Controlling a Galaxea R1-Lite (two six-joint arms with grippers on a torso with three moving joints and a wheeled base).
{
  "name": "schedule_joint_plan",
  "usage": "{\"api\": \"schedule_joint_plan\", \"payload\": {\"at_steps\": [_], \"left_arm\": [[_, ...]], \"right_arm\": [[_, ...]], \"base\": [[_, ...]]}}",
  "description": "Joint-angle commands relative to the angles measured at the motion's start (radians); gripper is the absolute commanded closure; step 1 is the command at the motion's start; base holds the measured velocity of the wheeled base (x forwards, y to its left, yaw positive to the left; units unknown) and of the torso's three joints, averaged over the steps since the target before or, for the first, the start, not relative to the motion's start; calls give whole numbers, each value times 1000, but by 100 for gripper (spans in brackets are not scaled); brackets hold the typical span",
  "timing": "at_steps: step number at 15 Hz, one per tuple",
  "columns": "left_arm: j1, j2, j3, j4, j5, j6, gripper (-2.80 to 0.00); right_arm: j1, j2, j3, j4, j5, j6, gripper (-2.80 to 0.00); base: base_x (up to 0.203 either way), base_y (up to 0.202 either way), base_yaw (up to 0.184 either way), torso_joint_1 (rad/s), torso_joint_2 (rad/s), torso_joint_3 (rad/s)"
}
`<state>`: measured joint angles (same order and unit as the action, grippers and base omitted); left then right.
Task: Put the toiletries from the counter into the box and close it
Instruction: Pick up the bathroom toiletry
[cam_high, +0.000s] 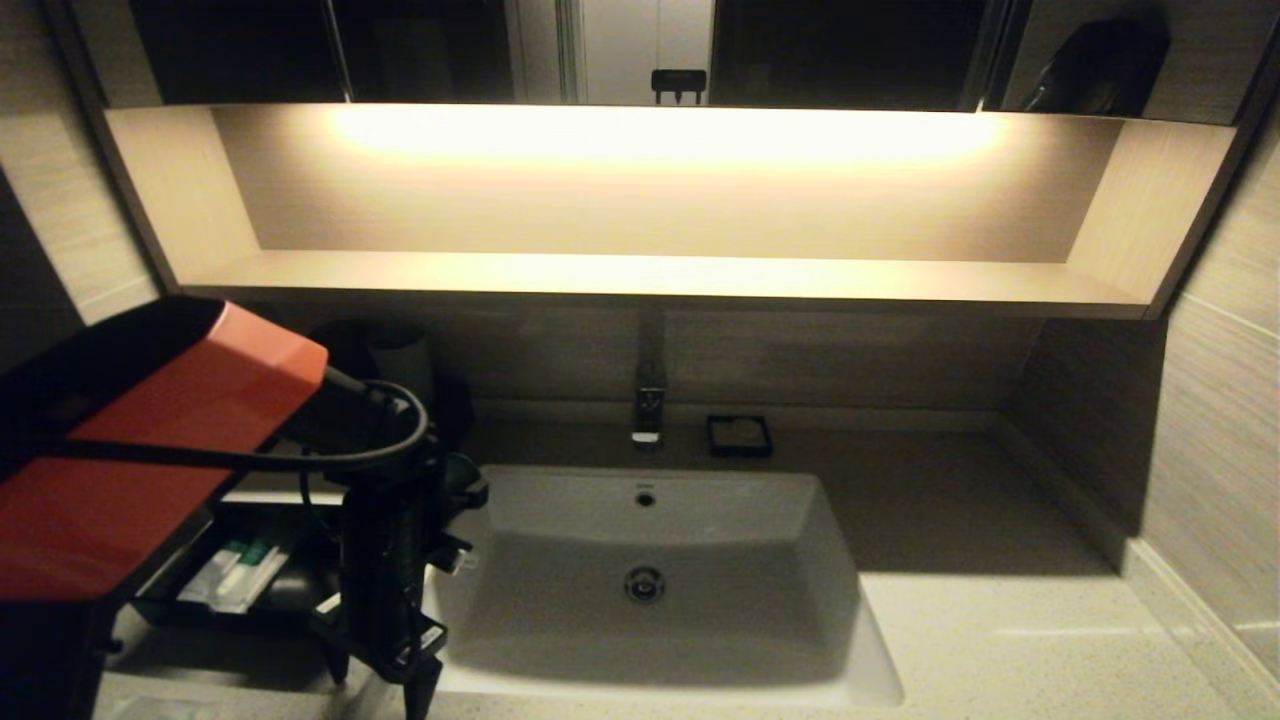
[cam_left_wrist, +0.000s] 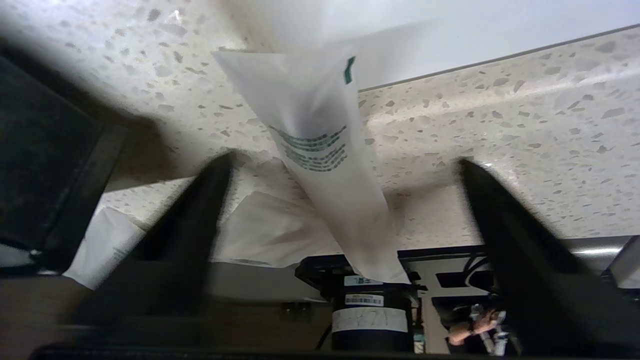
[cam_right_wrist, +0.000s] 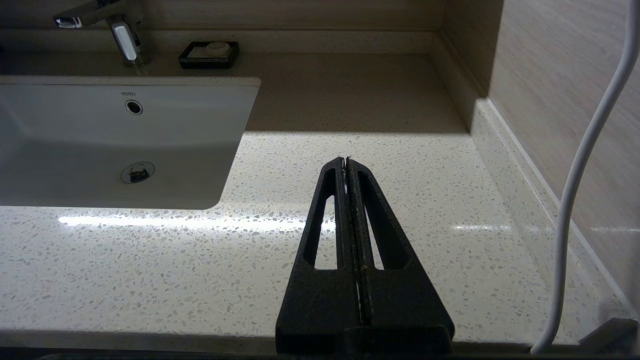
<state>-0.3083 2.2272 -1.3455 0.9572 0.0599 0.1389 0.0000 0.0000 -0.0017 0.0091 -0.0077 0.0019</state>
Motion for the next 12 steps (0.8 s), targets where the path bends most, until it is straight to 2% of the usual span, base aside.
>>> {"api": "schedule_joint_plan", "payload": {"at_steps": [1,12], "left_arm": [[0,0,2,6,0,1,0],[2,-20,11,6,-3,-4,0]], "right_arm": [[0,0,0,0,0,0,0],[0,0,0,0,0,0,0]], "base": [[0,0,0,0,0,0],[0,0,0,0,0,0]]}}
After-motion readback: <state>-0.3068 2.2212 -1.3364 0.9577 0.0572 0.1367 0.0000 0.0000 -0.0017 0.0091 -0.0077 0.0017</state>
